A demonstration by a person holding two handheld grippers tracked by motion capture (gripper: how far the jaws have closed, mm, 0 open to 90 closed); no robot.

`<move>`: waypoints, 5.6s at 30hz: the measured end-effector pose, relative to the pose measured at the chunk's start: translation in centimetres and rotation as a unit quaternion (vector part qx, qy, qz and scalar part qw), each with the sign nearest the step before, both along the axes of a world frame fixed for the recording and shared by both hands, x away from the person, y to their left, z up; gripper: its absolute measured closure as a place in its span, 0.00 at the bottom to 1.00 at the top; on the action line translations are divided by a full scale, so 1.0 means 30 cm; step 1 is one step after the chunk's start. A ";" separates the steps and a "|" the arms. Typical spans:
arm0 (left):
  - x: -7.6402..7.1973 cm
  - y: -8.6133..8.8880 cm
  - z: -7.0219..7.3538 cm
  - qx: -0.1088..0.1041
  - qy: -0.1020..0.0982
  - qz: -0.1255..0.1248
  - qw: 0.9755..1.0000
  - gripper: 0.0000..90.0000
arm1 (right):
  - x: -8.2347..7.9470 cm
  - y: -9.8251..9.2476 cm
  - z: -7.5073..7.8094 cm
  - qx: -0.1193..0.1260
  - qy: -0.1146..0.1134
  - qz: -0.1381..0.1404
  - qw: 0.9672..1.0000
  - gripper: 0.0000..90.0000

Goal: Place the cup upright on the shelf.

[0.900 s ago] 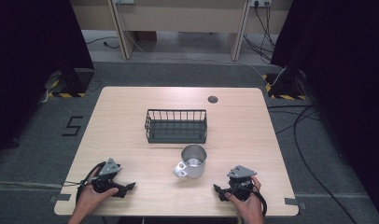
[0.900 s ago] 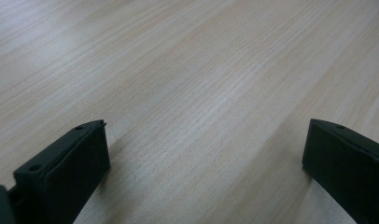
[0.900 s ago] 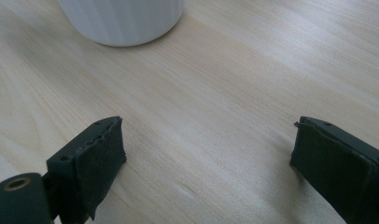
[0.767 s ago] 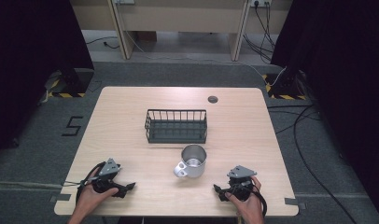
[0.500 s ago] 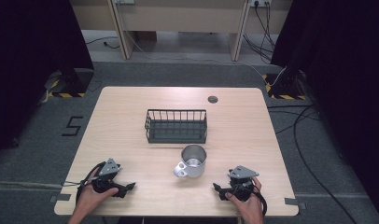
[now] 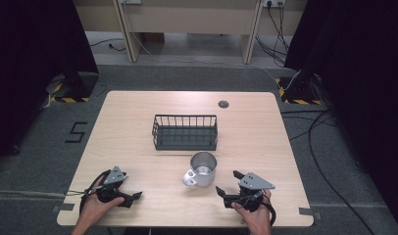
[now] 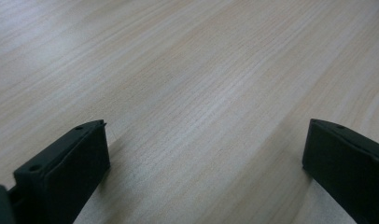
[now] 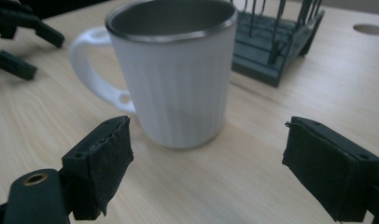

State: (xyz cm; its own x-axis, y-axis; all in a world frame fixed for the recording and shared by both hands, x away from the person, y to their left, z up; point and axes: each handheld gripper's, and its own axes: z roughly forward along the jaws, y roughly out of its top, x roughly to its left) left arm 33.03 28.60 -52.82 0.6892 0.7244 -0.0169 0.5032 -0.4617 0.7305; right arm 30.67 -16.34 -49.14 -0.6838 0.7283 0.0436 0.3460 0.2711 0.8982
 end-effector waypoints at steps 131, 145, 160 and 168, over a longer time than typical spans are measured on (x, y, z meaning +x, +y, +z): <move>-0.014 0.006 0.000 0.000 0.001 -0.003 1.000 0.00 | 0.204 0.305 0.284 0.093 -0.070 0.022 0.993 0.07; -0.014 0.006 0.000 0.001 0.001 -0.003 1.000 0.00 | 0.283 0.303 0.383 0.079 -0.069 0.015 0.994 0.07; -0.014 0.006 0.000 0.000 0.000 -0.002 1.000 0.00 | 0.380 0.328 0.429 0.077 -0.070 -0.012 0.994 0.07; -0.014 0.006 0.000 0.000 0.001 -0.002 1.000 0.00 | 0.432 0.338 0.437 0.085 -0.068 -0.027 0.994 0.07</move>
